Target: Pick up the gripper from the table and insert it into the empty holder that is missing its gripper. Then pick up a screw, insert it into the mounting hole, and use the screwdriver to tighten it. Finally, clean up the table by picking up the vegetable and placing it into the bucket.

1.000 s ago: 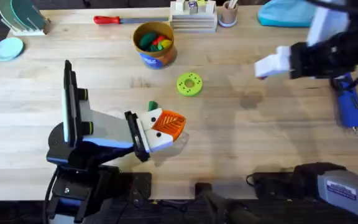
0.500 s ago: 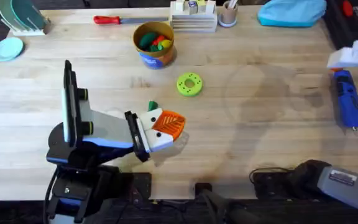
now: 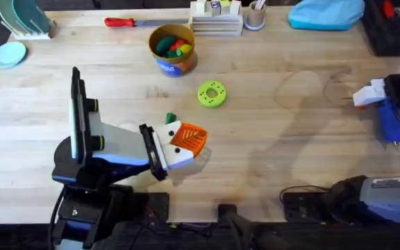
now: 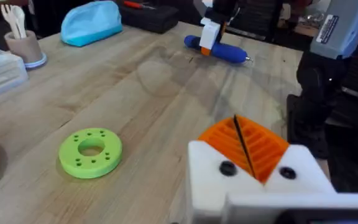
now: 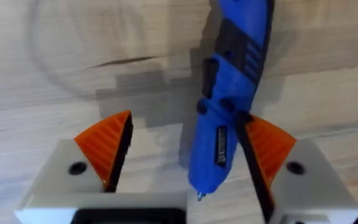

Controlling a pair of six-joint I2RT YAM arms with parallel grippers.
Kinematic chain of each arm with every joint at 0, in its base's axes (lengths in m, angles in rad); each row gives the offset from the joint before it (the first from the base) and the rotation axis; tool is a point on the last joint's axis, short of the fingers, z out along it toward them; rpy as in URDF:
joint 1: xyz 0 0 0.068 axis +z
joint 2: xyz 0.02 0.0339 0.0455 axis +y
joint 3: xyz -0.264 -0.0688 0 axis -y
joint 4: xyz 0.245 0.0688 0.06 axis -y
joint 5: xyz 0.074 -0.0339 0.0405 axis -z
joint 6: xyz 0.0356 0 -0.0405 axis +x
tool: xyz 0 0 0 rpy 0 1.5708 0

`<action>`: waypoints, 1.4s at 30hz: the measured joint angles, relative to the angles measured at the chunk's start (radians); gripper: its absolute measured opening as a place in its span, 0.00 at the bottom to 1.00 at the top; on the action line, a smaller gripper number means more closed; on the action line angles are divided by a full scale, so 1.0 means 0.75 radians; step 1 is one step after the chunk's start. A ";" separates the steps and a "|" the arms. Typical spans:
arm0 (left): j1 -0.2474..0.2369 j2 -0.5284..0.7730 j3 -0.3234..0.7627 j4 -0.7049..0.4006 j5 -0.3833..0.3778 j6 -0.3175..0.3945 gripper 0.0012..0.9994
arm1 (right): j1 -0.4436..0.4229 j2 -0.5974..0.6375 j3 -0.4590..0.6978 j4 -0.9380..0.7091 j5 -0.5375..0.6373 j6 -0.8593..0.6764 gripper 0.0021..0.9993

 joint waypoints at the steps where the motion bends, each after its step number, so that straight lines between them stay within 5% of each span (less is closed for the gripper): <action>1: 0.000 0.000 0.000 0.000 0.000 0.000 0.00 | -0.004 0.017 0.009 0.013 0.001 -0.012 0.99; 24: 0.000 0.000 0.000 0.000 0.000 0.000 0.00 | -0.130 0.226 0.076 0.241 -0.193 0.018 0.98; 27: 0.000 0.000 0.000 0.000 0.000 0.000 0.00 | -0.132 0.236 0.087 0.235 -0.212 0.026 0.89; 32: 0.000 0.000 0.000 0.000 0.000 0.000 0.00 | -0.131 0.245 0.088 0.230 -0.247 0.035 0.57; 35: 0.000 0.000 0.000 0.000 0.000 0.000 0.00 | -0.131 0.244 0.090 0.227 -0.250 0.034 0.49; 40: 0.000 0.000 0.000 0.000 0.000 0.000 0.00 | -0.133 0.247 0.093 0.242 -0.220 0.031 0.05; 42: 0.000 0.000 0.000 0.000 0.000 0.000 0.00 | -0.133 0.247 0.096 0.241 -0.219 0.037 0.01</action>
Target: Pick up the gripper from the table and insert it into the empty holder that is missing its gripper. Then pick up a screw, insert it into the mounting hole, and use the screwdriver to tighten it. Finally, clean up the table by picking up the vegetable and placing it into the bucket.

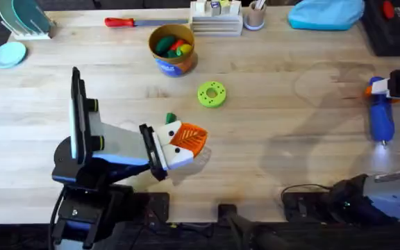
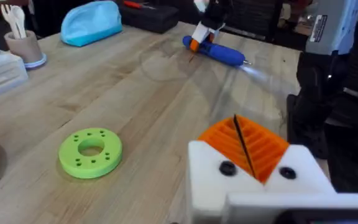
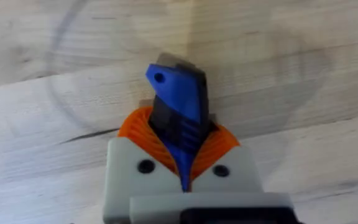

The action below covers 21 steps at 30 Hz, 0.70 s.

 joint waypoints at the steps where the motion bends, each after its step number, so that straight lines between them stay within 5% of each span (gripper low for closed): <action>1: 0.000 0.000 0.000 0.000 0.000 0.000 0.00 | 0.000 0.000 0.000 -0.001 0.001 0.000 0.02; 13: 0.000 0.000 0.000 0.000 0.000 0.000 0.00 | 0.014 -0.032 0.105 -0.095 -0.021 0.268 0.02; 21: 0.000 0.000 0.000 0.000 0.000 0.000 0.00 | 0.145 -0.420 0.113 -0.037 -0.043 0.348 0.02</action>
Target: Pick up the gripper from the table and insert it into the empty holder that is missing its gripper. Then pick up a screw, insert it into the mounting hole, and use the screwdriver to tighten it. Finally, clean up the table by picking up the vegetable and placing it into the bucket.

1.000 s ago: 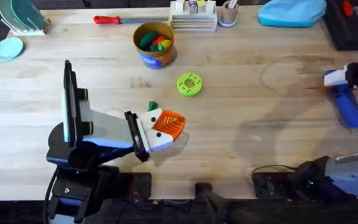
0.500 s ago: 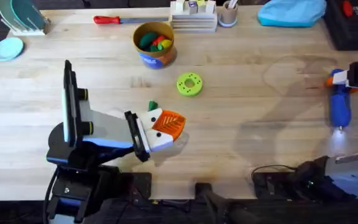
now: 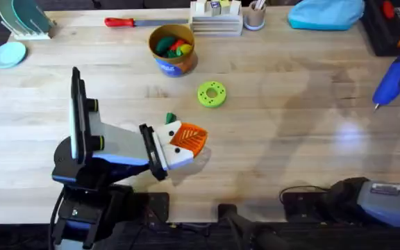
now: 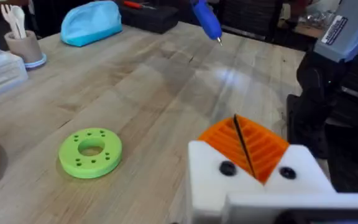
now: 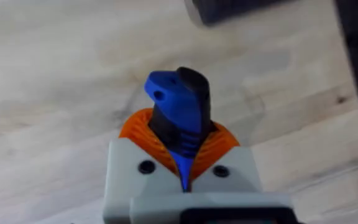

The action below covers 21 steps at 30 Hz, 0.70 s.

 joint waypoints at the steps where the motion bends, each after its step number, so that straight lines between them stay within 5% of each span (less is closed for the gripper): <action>1: 0.000 0.000 0.000 0.000 0.000 0.000 0.00 | 0.020 -0.056 0.003 0.004 -0.008 0.016 0.02; 13: 0.000 0.000 0.000 0.000 -0.001 0.001 0.00 | 0.262 -0.518 -0.013 0.094 -0.245 0.150 0.02; 21: 0.000 0.000 0.000 0.000 -0.001 0.021 0.00 | 0.612 -0.864 -0.320 0.543 -0.308 0.325 0.02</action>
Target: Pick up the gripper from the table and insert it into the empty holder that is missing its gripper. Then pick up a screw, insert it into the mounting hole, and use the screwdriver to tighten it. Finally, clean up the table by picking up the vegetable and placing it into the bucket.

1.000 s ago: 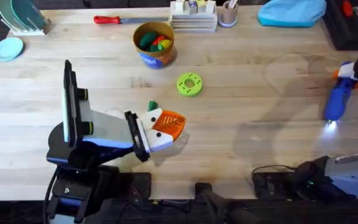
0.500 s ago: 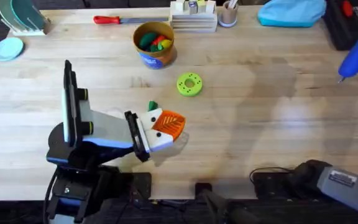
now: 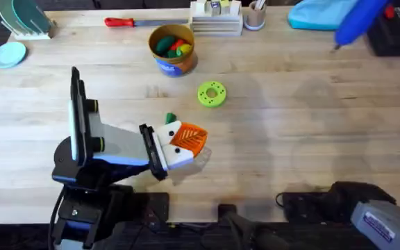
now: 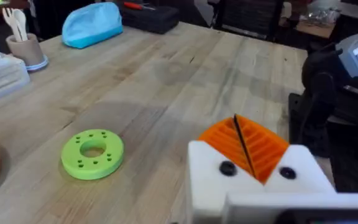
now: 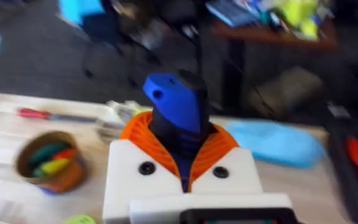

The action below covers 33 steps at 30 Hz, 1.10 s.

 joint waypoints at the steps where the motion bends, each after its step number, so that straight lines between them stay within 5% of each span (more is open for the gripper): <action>1: 0.000 0.000 0.000 0.000 0.000 0.001 0.00 | 0.054 -0.035 -0.051 0.078 -0.001 0.027 0.02; 10: 0.000 0.000 0.000 0.000 0.000 0.004 0.00 | 0.642 -0.153 -0.459 0.710 -0.029 0.183 0.02; 21: 0.000 0.000 0.000 0.000 0.000 0.004 0.00 | 1.196 0.045 -0.511 1.141 -0.035 0.202 0.02; 26: 0.000 0.000 0.000 0.000 0.000 0.004 0.00 | 1.330 0.177 -0.511 1.243 -0.041 0.203 0.02; 33: 0.000 0.000 0.000 0.000 0.000 0.004 0.00 | 1.367 0.224 -0.514 1.255 -0.040 0.203 0.02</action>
